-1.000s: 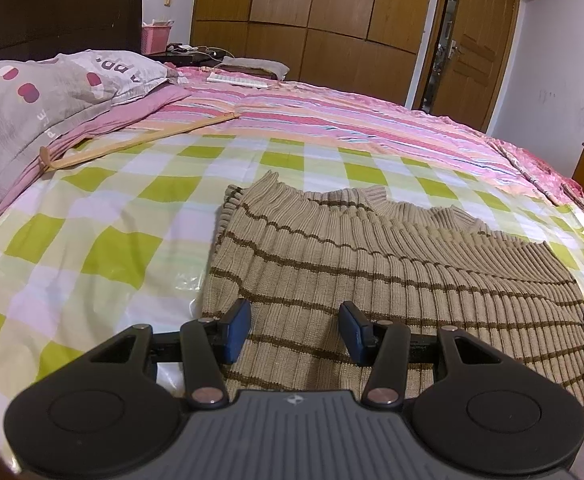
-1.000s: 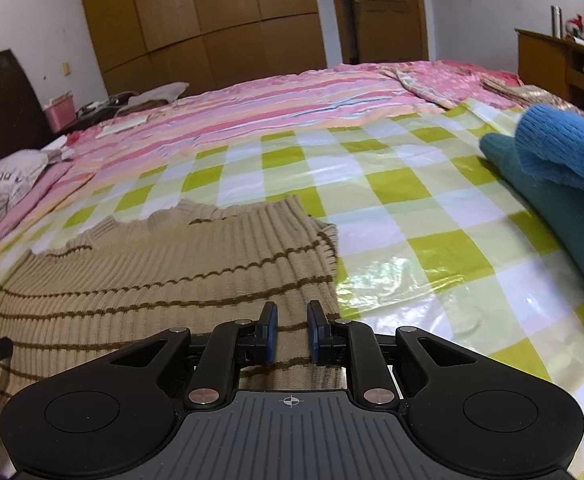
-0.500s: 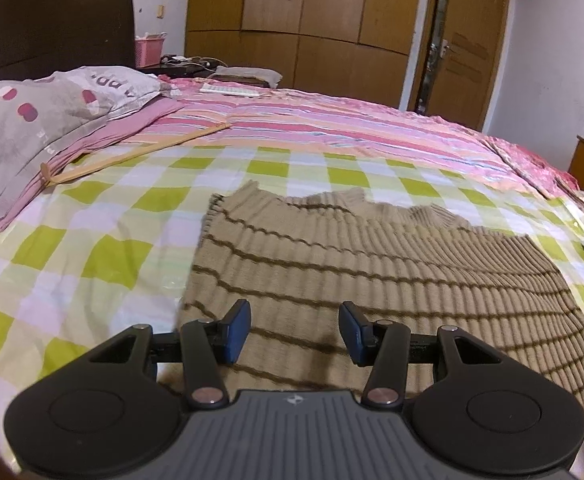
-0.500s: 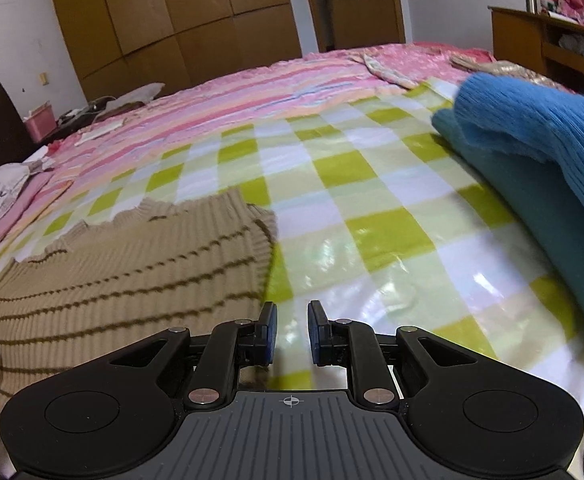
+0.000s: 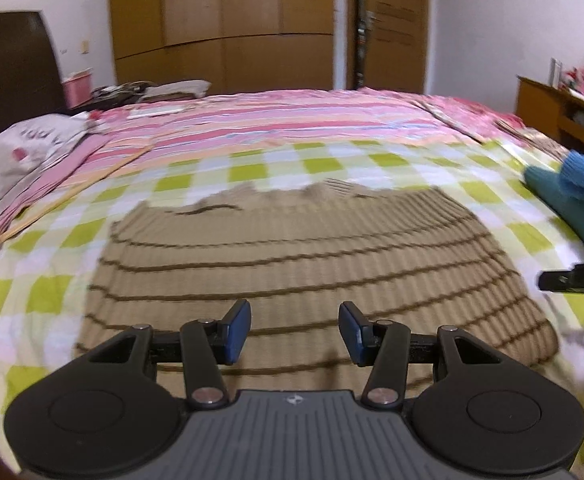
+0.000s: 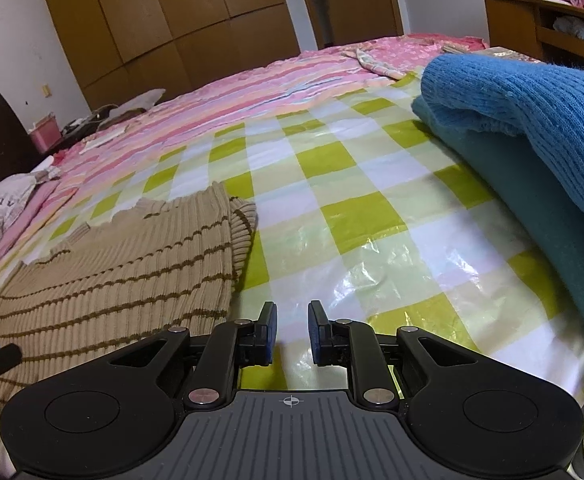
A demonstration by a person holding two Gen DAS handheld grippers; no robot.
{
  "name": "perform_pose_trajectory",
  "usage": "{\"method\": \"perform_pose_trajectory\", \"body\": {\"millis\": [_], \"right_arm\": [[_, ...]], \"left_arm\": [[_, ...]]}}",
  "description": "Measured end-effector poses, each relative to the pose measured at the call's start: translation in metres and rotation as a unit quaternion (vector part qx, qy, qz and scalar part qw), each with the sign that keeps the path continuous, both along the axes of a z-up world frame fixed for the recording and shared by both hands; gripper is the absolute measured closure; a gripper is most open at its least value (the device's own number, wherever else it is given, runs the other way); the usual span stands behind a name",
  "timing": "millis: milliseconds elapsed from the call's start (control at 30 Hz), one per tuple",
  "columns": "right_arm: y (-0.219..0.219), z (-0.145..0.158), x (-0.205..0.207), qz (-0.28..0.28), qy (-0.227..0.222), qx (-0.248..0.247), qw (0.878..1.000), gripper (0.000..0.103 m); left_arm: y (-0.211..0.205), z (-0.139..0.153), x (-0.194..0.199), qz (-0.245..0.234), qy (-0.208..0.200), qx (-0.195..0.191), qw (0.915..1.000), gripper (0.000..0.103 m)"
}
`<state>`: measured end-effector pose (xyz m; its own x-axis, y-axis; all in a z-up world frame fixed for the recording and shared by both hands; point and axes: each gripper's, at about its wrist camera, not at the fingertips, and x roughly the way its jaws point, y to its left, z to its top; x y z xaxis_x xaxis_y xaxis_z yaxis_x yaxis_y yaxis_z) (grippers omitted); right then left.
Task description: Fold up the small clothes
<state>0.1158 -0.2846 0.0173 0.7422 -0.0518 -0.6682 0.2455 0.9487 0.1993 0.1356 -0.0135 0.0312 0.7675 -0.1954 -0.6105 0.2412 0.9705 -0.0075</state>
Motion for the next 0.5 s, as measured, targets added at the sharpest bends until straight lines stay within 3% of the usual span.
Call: {"method": "perform_pose_trajectory", "body": {"millis": [333, 500], "right_arm": [[-0.005, -0.003, -0.006, -0.004, 0.013, -0.048, 0.999, 0.082], [-0.014, -0.006, -0.009, -0.001, 0.019, -0.053, 0.998, 0.082]], "left_arm": [[-0.06, -0.009, -0.038, -0.077, -0.032, 0.049, 0.9954, 0.05], [-0.086, -0.01, -0.065, -0.125, -0.076, 0.095, 0.9846, 0.049]]}}
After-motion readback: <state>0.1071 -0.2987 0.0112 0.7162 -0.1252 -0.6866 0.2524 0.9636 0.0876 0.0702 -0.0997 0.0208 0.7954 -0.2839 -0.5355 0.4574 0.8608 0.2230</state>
